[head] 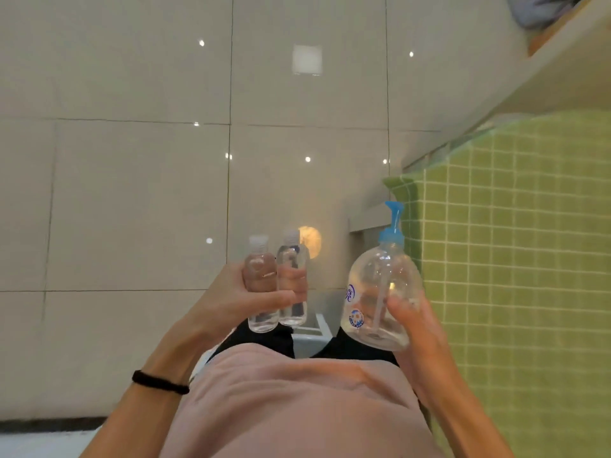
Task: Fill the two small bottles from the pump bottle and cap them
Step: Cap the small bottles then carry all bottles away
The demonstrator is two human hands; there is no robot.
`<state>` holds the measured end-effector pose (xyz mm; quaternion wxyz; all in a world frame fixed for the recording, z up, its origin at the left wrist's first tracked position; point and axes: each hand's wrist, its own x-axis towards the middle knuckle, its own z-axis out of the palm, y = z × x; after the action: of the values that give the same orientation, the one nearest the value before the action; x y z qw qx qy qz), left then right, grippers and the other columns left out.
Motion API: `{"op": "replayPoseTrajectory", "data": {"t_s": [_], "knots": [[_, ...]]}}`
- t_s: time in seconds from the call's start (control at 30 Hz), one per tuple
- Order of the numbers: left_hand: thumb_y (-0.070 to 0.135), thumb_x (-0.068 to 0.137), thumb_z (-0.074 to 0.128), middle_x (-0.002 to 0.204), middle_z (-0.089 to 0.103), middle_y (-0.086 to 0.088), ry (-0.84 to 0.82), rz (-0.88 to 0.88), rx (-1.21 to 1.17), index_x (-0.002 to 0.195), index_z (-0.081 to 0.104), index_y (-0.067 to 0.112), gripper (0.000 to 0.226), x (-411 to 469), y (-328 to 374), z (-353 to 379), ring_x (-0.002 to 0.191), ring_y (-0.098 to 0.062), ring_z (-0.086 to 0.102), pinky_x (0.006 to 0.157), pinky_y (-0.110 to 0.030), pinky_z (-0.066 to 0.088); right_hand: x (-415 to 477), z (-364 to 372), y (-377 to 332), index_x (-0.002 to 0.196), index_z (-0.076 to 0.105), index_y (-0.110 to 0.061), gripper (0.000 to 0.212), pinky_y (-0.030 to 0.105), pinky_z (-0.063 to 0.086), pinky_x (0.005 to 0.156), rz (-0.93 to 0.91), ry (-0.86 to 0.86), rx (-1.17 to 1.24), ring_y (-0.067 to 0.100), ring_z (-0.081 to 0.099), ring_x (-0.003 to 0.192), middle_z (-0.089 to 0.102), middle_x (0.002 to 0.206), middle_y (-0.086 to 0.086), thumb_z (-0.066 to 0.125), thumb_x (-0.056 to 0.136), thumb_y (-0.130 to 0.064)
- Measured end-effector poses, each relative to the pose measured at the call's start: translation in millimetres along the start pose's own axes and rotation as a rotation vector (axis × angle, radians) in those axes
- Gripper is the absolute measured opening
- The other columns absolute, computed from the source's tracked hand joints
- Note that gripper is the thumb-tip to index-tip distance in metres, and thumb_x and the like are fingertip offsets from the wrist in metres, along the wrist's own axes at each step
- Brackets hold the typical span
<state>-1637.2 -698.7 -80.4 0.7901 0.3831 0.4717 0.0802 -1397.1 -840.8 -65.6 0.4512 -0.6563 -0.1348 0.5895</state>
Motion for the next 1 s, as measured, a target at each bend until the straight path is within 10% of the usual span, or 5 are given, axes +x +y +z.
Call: {"op": "replayPoseTrajectory", "data": {"t_s": [0.37,0.83,1.0], "knots": [[0.000,0.084,0.083,0.113,0.082,-0.007,0.037,0.135,0.134,0.112,0.082,0.025,0.038,-34.2,124.3,-60.7,0.108,-0.024,0.079,0.085,-0.022,0.061,5.3,62.4,-102.4,0.148,0.054,-0.042,0.083,0.051,0.059,0.093,-0.078,0.023,-0.014,0.033,0.076,0.115,0.077,0.126,0.013,0.085,0.075,-0.066],[0.030,0.067,0.093,0.115,0.082,-0.009,0.120,0.114,0.122,0.118,0.077,0.014,0.055,49.0,221.7,-12.3,0.111,-0.028,0.078,0.106,-0.063,0.052,85.9,17.0,-183.7,0.135,0.058,-0.062,0.084,0.036,0.062,0.088,-0.109,0.017,-0.008,0.020,0.076,0.116,0.075,0.131,-0.009,0.088,0.059,-0.076],[0.031,0.067,0.093,0.116,0.081,-0.010,0.116,0.120,0.116,0.119,0.077,0.012,0.058,92.4,264.7,6.1,0.112,-0.028,0.078,0.099,-0.045,0.062,127.4,-7.2,-222.4,0.137,0.061,-0.053,0.088,0.049,0.061,0.093,-0.107,0.017,0.042,0.026,0.078,0.112,0.078,0.127,0.002,0.092,0.057,-0.073]]}}
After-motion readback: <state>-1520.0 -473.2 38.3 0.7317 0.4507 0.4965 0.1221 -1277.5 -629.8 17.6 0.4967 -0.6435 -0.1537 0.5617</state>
